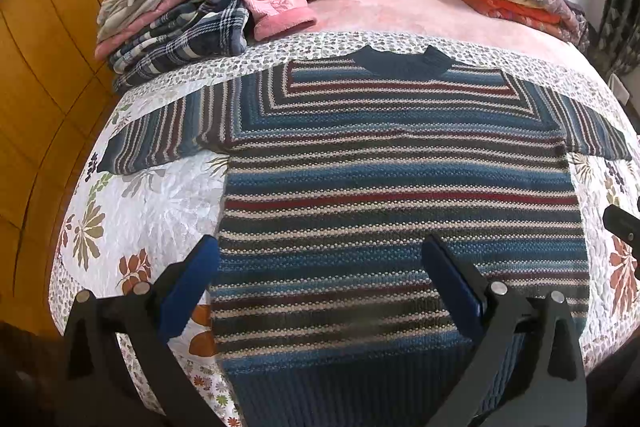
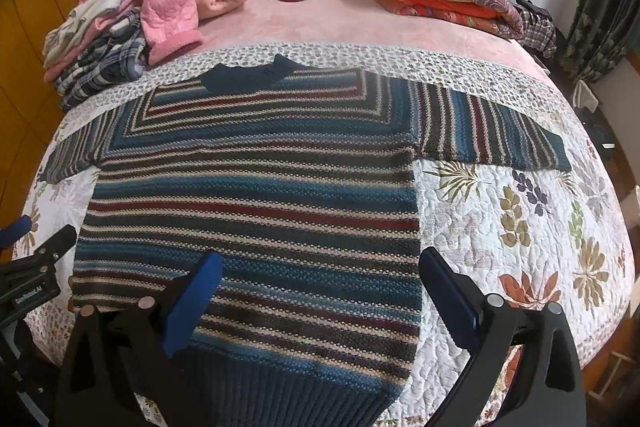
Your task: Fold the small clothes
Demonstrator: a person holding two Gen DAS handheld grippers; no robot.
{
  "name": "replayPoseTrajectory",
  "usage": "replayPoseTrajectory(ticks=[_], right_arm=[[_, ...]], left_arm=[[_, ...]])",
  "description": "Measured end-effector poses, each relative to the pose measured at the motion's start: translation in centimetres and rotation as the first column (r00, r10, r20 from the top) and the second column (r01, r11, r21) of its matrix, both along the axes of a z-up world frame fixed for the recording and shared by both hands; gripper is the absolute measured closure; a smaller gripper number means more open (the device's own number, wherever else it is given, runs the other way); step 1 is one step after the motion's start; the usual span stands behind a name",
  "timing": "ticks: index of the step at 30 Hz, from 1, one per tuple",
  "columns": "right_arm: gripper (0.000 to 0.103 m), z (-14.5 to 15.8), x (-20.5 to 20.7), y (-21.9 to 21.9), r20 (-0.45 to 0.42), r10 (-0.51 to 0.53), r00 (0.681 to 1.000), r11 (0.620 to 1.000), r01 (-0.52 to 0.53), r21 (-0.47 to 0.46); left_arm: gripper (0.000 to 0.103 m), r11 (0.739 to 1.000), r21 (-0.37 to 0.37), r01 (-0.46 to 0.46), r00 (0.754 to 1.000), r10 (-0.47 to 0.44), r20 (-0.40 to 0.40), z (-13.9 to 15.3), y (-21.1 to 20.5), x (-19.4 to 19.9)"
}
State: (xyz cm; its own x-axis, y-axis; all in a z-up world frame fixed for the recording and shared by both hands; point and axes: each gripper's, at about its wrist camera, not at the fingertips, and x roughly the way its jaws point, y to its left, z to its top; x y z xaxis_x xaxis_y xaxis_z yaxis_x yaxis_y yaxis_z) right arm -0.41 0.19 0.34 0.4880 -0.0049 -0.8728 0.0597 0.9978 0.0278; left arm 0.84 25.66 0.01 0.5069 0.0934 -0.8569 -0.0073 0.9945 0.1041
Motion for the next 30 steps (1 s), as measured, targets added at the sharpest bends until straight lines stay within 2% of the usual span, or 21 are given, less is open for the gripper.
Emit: replayPoseTrajectory(ticks=[30], right_arm=[[0.004, 0.33, 0.26, 0.54, 0.002, 0.000, 1.000, 1.000, 0.000, 0.003]], left_arm=[[0.003, 1.000, -0.002, -0.006, 1.000, 0.006, 0.001, 0.18, 0.17, -0.01]])
